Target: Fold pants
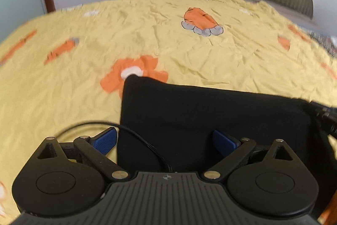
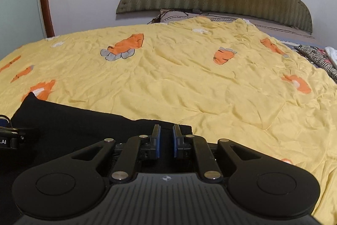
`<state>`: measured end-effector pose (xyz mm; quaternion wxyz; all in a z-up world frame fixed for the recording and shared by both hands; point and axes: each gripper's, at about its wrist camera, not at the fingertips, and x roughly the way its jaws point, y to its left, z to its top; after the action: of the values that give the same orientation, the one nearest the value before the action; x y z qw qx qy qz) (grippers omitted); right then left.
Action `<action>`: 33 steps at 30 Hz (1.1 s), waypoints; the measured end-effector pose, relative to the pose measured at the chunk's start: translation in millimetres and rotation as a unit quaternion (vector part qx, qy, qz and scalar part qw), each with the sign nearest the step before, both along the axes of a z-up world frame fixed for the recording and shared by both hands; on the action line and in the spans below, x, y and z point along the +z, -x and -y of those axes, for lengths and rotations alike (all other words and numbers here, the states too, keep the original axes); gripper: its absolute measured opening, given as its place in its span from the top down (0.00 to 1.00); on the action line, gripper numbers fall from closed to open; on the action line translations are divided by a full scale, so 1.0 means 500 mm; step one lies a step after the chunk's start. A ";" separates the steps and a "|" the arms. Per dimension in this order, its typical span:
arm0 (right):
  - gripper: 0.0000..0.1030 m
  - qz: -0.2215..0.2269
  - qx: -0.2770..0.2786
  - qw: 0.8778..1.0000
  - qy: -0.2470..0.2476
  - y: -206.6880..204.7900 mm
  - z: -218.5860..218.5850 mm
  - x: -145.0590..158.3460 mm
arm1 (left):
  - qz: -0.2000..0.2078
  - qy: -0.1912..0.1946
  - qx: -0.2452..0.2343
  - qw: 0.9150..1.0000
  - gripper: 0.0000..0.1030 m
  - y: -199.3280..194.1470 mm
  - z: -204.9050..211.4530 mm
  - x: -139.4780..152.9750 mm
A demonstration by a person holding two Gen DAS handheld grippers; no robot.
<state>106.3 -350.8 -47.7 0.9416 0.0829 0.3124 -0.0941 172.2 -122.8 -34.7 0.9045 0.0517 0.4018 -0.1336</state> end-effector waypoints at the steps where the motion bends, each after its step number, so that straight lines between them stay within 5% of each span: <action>1: 0.89 0.004 -0.003 1.000 -0.002 0.006 0.000 0.000 | 0.001 0.004 0.002 1.000 0.02 0.001 -0.004 -0.002; 7: 0.89 0.047 -0.015 0.999 -0.009 0.096 -0.034 0.042 | 0.002 0.008 0.004 1.000 0.00 0.005 -0.009 -0.011; 13: 0.85 0.018 0.047 0.999 -0.001 0.140 -0.090 0.022 | -0.002 0.020 0.010 1.000 0.00 0.009 -0.016 -0.019; 21: 0.79 0.013 0.040 0.999 0.009 0.147 -0.091 0.009 | 0.002 0.010 0.007 1.000 0.00 0.042 -0.030 -0.012; 23: 0.71 0.009 0.036 0.999 0.026 0.151 -0.100 0.008 | 0.001 0.007 0.001 1.000 0.01 0.056 -0.040 -0.004; 26: 0.57 0.006 0.022 0.999 0.047 0.164 -0.106 0.010 | 0.003 0.010 -0.035 0.999 0.02 0.105 -0.075 0.016; 29: 0.57 0.026 0.030 0.999 0.032 0.195 -0.118 0.025 | 0.032 0.016 -0.100 0.994 0.01 0.183 -0.129 0.034; 33: 0.57 0.051 0.097 0.994 0.001 0.224 -0.169 0.040 | 0.073 -0.022 -0.167 0.983 0.01 0.278 -0.185 0.031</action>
<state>-5.8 -266.5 -27.5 0.9611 0.0559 0.2705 0.0014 33.2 -30.1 -19.0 0.8950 0.1478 0.3235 -0.2693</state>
